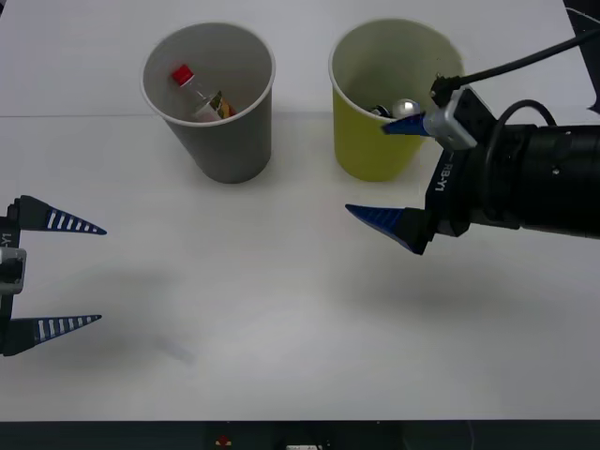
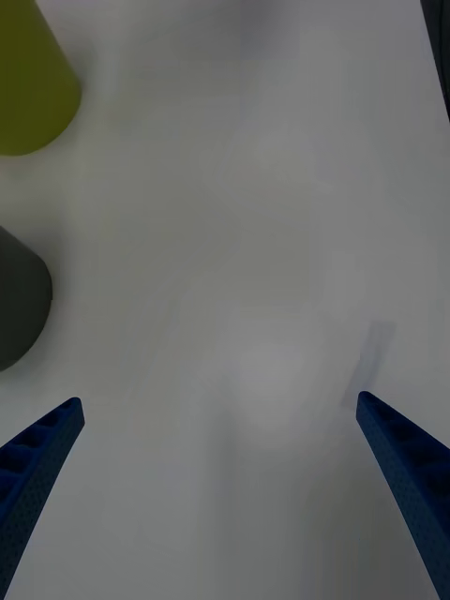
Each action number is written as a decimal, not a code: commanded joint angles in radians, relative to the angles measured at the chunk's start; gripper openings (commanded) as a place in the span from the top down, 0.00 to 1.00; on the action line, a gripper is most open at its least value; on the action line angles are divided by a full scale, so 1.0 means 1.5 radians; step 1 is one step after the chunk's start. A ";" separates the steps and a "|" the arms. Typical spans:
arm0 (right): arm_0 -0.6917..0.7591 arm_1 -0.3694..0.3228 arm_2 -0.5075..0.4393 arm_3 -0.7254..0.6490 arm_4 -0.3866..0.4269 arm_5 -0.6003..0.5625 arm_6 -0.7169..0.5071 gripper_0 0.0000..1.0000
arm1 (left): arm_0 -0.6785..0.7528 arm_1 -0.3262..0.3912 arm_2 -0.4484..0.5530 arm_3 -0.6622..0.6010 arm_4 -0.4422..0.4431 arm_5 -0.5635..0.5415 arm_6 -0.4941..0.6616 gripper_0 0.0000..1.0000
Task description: Put the can into the green bin and the plastic bottle into the gray bin
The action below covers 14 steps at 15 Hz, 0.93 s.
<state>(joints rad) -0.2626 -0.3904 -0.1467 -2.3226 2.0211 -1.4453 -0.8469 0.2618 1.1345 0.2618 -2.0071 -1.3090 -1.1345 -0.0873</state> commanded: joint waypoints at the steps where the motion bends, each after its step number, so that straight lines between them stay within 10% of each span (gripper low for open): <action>1: 0.059 -0.006 -0.002 0.000 -0.001 0.028 0.053 0.00 | 0.000 0.000 0.000 0.000 0.000 0.000 0.000 0.00; 14: 0.269 -0.204 -0.058 0.001 -0.111 0.109 0.248 0.00 | 0.000 0.000 0.000 0.000 0.000 0.000 0.000 0.00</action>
<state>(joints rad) 0.1264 -0.6785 -0.2298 -2.3213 1.8664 -1.2933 -0.4896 0.2618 1.1345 0.2618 -2.0071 -1.3090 -1.1345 -0.0873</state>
